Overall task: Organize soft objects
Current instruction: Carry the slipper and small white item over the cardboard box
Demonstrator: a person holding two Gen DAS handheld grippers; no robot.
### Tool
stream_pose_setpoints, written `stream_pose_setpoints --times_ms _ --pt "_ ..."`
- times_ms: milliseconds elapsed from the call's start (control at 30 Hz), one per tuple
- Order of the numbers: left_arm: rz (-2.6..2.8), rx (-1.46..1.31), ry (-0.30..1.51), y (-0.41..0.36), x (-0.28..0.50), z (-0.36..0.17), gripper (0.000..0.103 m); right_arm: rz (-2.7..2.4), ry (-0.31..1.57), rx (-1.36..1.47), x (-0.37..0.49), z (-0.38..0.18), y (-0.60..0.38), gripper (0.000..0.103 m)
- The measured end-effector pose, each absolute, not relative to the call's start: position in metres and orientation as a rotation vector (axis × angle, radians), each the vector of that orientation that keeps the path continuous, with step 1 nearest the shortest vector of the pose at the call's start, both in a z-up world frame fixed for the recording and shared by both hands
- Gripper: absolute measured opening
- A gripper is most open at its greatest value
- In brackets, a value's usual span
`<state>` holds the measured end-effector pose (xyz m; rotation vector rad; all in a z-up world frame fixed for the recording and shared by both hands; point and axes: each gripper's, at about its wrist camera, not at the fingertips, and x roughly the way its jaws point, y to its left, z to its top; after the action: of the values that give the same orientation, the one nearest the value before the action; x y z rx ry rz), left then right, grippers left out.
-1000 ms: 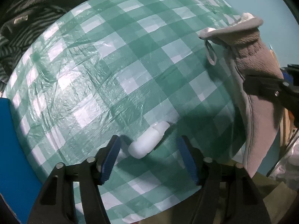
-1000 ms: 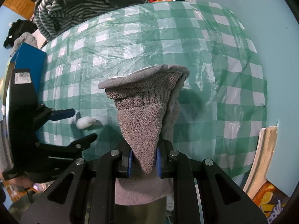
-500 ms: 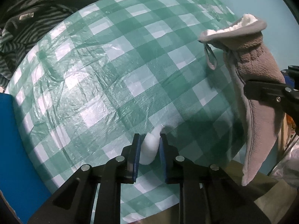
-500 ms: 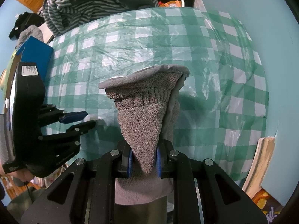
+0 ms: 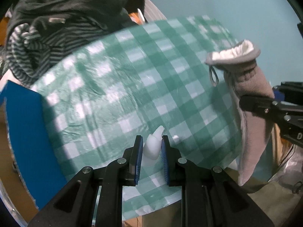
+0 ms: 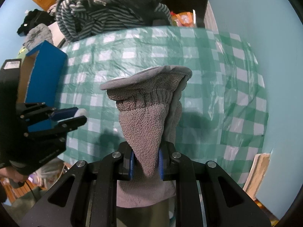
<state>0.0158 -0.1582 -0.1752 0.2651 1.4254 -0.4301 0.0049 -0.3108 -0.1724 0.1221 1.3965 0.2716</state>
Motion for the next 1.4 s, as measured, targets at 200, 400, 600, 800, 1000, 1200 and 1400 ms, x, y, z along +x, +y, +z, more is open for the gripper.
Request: stream_pose_setpoints --times_ms 200,400,600,800,1000,1200,1400 --pt "-0.384 0.224 1.375 -0.146 0.021 -0.143 0.019 0.292 1.366 0.106 0.011 -0.153 -0.302 0.017" --pt "-0.343 0.200 1.340 -0.135 0.021 -0.118 0.019 0.315 1.335 0.092 0.016 -0.132 -0.292 0.017" --pt "-0.318 0.159 1.332 -0.121 0.022 -0.103 0.019 0.338 1.306 0.089 0.020 -0.115 -0.283 0.017" --pt "-0.301 0.141 1.320 -0.106 0.023 -0.091 0.019 0.359 1.287 0.089 0.025 -0.103 -0.270 0.017" --pt "-0.281 0.130 1.307 -0.090 0.024 -0.082 0.019 0.384 1.268 0.086 0.031 -0.091 -0.255 0.017" --pt "-0.267 0.114 1.299 -0.073 0.026 -0.076 0.019 0.415 1.246 0.079 0.037 -0.077 -0.236 0.017" --pt "-0.243 0.100 1.284 -0.053 0.027 -0.066 0.019 0.459 1.229 0.064 0.044 -0.067 -0.208 0.017"
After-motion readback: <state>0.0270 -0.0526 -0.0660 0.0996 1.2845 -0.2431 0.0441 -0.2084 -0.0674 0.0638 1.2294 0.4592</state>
